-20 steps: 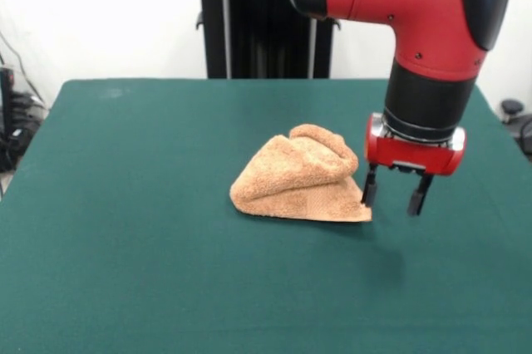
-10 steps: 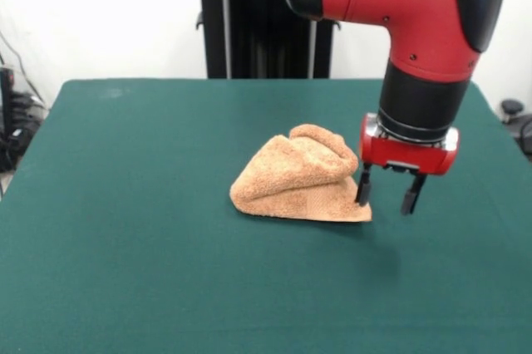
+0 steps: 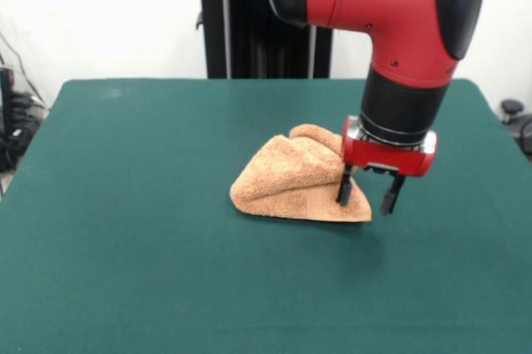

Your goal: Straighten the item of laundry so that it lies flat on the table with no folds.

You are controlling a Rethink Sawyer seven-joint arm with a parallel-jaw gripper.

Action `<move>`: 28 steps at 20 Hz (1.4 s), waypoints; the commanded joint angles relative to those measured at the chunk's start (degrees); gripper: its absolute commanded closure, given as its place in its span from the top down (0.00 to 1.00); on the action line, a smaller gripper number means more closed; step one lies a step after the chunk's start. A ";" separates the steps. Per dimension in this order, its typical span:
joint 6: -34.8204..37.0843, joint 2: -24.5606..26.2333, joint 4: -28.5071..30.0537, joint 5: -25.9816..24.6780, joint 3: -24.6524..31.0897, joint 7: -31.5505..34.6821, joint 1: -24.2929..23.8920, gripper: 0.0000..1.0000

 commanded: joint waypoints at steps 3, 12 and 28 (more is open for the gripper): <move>-3.40 1.72 9.04 -3.14 7.72 2.55 -0.70 1.00; -5.19 1.46 11.32 -3.31 8.06 3.06 -0.76 1.00; -3.83 -0.76 13.26 -6.39 9.05 0.01 -3.47 1.00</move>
